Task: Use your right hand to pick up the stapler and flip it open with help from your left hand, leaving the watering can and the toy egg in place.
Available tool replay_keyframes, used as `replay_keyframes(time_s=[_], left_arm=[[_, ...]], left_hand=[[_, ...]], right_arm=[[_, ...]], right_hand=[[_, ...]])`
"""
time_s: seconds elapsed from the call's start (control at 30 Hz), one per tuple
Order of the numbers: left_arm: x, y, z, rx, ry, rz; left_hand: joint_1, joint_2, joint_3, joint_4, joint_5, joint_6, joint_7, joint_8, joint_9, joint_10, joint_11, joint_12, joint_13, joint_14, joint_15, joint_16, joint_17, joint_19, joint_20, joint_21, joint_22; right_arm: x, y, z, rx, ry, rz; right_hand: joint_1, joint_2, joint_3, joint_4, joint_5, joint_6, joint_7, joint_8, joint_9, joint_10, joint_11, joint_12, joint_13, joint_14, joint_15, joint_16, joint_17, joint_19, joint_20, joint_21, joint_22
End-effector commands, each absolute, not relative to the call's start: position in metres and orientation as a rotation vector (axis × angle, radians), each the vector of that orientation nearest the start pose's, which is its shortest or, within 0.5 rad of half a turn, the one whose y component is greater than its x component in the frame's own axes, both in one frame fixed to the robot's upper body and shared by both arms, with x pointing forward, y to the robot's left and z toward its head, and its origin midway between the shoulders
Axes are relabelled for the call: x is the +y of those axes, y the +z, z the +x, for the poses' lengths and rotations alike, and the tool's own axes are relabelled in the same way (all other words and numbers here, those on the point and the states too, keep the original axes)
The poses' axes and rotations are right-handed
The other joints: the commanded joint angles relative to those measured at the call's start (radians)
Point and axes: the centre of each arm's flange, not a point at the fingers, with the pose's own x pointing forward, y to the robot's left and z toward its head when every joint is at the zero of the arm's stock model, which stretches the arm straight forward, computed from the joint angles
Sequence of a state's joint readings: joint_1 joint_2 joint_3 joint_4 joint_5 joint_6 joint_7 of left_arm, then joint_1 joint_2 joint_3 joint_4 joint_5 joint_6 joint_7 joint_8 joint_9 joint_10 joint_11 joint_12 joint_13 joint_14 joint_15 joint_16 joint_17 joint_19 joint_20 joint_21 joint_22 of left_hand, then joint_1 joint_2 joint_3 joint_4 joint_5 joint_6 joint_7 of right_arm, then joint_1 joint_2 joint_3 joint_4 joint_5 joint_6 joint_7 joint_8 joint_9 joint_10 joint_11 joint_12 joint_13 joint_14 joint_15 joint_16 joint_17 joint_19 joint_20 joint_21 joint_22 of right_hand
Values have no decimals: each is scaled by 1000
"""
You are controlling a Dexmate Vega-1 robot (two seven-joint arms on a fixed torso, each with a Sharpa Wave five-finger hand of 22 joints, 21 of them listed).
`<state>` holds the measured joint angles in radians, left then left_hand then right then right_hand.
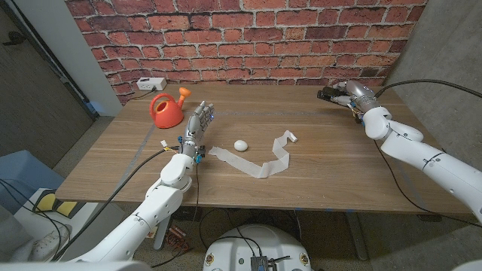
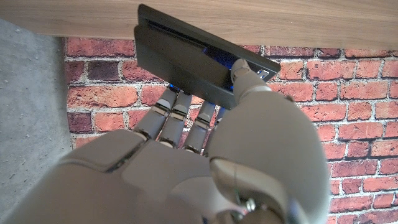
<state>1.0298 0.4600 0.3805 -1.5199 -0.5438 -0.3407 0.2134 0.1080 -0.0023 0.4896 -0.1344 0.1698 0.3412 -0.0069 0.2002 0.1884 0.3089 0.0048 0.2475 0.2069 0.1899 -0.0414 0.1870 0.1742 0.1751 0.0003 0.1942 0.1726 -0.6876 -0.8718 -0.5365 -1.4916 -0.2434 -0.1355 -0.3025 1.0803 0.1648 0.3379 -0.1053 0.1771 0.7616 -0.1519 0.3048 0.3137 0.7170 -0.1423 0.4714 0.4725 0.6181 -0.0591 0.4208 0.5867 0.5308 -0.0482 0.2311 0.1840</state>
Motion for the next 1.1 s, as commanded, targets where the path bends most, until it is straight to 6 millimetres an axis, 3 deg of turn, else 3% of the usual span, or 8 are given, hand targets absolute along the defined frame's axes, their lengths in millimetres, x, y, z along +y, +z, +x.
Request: replay_keyframes(time_s=[0.03,1.1], left_arm=[[233,-70,607,-634,-128,-114],[225,-63,598,-669,-159,-101]], left_hand=[[-2,-3,-2,3,7,6,0,-2,2,13,-1,-2,2,13,-13,0,4,-1,-2,-1,2],[-4,-2,-3,2,7,10,-1,-2,2,15,-1,-5,3,14,-13,-1,3,-1,-2,-1,2]], right_arm=[[-369,66,624,-629,-353,-1098],[-360,61,608,-736,-347,-996]], right_hand=[[7,23,16,8,5,16,0,7,4,89,-51,20,18,10,-180,-4,5,1,-87,4,3],[6,23,20,9,3,17,5,1,18,90,-48,24,19,15,-179,-14,16,-2,-80,5,3]])
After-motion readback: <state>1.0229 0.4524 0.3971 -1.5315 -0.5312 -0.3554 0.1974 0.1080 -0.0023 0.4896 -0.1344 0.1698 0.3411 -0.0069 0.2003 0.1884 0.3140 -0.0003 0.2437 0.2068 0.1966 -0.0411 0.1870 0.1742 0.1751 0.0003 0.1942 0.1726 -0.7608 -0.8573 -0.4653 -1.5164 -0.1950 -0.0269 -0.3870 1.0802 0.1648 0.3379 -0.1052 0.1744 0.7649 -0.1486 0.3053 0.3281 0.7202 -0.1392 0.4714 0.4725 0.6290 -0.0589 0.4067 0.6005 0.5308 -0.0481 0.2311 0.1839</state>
